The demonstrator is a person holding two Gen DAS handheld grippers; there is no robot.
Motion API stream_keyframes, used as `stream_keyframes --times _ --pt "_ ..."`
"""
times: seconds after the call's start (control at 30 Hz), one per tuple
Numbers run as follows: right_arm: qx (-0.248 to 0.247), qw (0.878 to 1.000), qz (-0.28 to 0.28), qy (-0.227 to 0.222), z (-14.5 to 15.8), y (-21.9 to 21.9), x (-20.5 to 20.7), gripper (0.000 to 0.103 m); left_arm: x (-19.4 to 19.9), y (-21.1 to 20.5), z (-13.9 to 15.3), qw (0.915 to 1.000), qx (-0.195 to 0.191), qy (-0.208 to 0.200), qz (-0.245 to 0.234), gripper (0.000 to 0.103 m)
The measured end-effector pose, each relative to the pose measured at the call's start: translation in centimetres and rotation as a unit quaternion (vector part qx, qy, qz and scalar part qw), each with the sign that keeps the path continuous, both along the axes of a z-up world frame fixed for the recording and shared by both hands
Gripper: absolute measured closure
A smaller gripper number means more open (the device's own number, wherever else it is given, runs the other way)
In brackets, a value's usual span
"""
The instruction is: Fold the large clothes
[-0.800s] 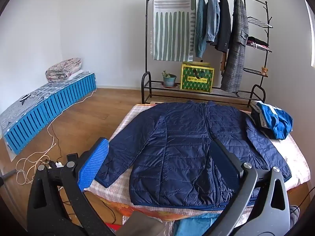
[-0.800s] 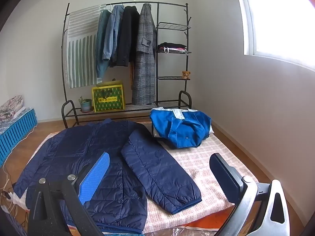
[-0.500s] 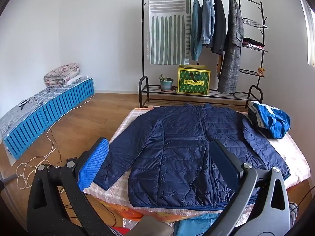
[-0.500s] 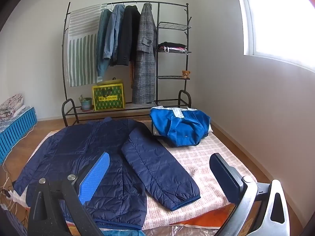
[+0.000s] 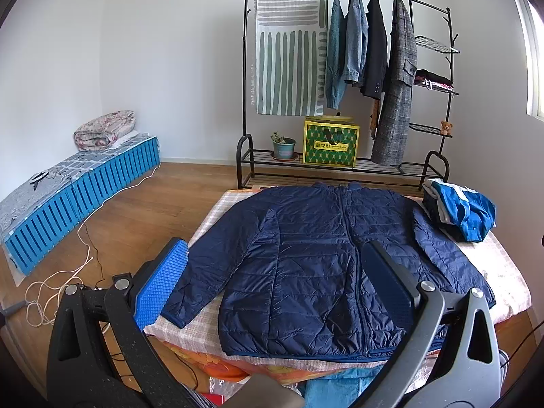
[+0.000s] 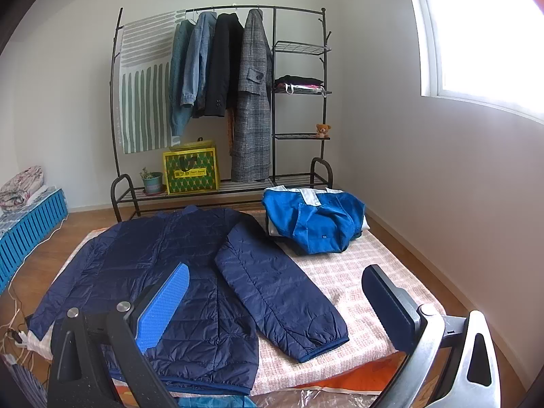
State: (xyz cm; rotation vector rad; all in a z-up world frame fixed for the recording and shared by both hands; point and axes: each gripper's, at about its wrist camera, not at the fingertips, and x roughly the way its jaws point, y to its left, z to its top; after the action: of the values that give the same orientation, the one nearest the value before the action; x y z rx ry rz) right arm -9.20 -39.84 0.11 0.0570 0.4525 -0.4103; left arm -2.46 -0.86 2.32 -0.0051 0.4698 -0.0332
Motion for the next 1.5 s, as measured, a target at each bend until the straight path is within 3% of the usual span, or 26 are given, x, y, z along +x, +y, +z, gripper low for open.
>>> stream_keyframes --times 1.5 --pt "0.007 1.0 0.014 -0.001 0.3 0.4 1.1 0.0 -0.2 0.2 1.4 0.9999 0.002 -0.011 0.003 0.0"
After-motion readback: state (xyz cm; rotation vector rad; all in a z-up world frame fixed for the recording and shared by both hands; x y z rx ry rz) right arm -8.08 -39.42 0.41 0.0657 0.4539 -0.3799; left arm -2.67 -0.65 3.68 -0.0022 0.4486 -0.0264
